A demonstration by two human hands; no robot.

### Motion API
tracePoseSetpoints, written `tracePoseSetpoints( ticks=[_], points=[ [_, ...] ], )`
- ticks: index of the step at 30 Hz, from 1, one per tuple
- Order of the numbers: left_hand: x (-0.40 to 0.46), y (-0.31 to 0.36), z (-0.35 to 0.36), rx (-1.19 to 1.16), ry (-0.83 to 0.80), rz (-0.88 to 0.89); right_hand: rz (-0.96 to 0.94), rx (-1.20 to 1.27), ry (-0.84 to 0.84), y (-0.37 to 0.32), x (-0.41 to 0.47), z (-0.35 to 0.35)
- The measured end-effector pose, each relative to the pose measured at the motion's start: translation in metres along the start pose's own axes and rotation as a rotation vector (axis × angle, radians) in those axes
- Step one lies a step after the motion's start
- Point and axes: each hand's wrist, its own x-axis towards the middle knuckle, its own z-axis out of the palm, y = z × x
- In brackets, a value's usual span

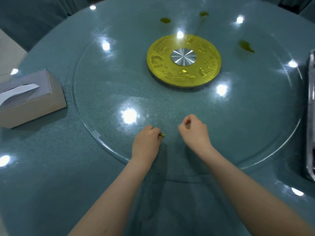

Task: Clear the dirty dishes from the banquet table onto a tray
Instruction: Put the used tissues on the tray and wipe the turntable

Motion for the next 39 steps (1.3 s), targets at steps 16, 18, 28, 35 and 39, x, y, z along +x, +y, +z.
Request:
tracePoseSetpoints(
  ticks=[16,18,28,35,39],
  points=[
    [-0.008,0.107,0.011,-0.043,-0.172,0.259,0.339,0.490,0.225,0.098,-0.062,-0.122],
    [-0.013,0.143,0.021,-0.131,-0.178,0.322,0.358,0.513,0.269,0.117,-0.072,-0.149],
    [-0.042,0.334,0.097,-0.456,-0.283,0.474,0.499,1.097,0.565,0.224,-0.116,-0.289],
    [-0.051,0.411,0.154,-0.405,-0.433,0.449,0.649,1.255,0.509,0.281,-0.106,-0.339],
    [-0.049,0.419,0.166,-0.429,-0.475,0.346,0.651,1.237,0.251,0.280,-0.095,-0.339]
  ],
)
